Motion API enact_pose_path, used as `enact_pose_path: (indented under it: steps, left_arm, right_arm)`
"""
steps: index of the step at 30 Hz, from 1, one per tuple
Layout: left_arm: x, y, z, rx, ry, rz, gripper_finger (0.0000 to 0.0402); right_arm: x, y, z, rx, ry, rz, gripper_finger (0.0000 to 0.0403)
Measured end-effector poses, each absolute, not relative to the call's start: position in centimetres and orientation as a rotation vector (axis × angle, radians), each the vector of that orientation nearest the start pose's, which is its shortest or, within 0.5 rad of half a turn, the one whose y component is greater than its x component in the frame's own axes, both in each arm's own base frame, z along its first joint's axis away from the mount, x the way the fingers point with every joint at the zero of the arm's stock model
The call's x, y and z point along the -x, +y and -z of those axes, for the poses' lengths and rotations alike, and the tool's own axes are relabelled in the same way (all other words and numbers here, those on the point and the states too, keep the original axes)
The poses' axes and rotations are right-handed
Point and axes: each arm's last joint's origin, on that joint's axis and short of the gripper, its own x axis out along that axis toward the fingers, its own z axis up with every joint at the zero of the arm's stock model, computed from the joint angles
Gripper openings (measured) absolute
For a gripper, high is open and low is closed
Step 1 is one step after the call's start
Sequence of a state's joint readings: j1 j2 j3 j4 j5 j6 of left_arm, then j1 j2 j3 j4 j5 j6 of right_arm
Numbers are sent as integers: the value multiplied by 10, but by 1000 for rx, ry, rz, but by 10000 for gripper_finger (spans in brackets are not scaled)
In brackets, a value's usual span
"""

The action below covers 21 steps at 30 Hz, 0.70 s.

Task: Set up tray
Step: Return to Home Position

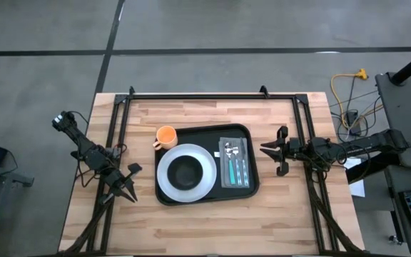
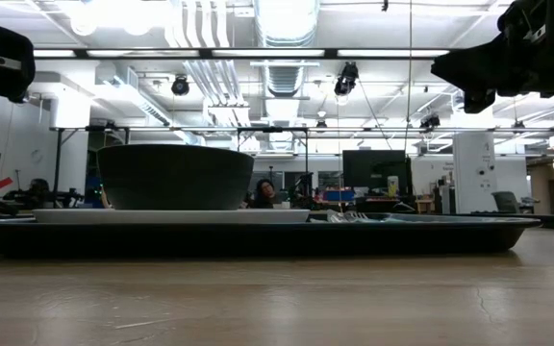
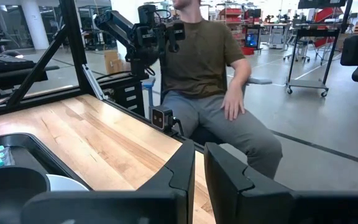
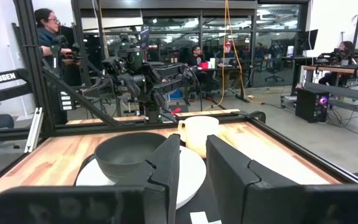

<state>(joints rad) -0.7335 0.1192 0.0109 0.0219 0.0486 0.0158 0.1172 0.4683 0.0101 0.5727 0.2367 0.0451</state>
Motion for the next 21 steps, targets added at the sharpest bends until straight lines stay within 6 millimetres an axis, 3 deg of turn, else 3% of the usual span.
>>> enact_pose_path:
  steps: [13,21]
  left_arm:
    - [-76,-71,-160,-45,77,783,18]
    - [-76,-71,-160,-45,77,782,18]
  right_arm:
    - [-126,8,-179,-65,-116,117,84]
    - [-126,8,-179,-65,-116,117,73]
